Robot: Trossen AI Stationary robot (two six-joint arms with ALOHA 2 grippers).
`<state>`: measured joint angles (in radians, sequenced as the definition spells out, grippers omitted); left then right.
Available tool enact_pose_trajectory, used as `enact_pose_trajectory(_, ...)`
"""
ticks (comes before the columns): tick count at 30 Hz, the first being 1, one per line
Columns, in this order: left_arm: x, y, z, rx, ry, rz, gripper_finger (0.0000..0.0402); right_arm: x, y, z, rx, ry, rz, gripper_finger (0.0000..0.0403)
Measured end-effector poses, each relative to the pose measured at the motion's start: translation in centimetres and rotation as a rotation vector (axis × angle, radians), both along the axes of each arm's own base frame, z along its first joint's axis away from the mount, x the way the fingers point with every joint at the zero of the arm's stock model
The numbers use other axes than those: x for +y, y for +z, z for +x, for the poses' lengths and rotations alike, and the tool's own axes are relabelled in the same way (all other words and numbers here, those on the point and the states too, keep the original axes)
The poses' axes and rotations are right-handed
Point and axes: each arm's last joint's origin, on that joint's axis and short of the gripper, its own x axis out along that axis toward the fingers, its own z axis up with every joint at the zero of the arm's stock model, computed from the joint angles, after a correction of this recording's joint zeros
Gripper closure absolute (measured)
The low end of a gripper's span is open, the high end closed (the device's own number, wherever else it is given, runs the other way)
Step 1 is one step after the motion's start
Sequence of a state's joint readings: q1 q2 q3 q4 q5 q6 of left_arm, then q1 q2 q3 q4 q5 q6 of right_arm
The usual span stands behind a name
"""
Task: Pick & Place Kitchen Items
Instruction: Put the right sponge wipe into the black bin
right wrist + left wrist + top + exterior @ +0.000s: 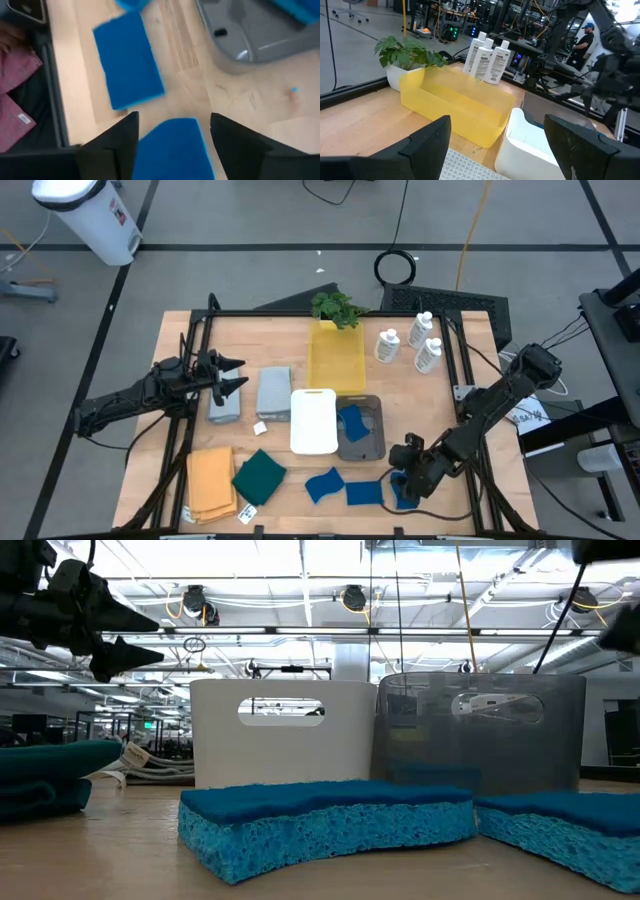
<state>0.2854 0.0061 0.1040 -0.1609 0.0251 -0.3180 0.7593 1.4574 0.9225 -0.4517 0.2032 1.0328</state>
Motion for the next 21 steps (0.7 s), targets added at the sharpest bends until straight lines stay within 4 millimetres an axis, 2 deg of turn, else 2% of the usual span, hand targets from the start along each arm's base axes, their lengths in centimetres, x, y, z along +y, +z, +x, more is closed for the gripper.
enact_pose_trajectory(8,0.0,0.0,0.0,0.001,0.000,0.000,0.0078,-1.1,-3.6,-1.5,0.071,0.034,0.029,0.0222)
enact_pose_trajectory(21,0.0,0.0,0.0,0.000,0.000,0.000,0.0078,-2.0,-6.7,-2.7,0.008,0.095,0.123,0.0249)
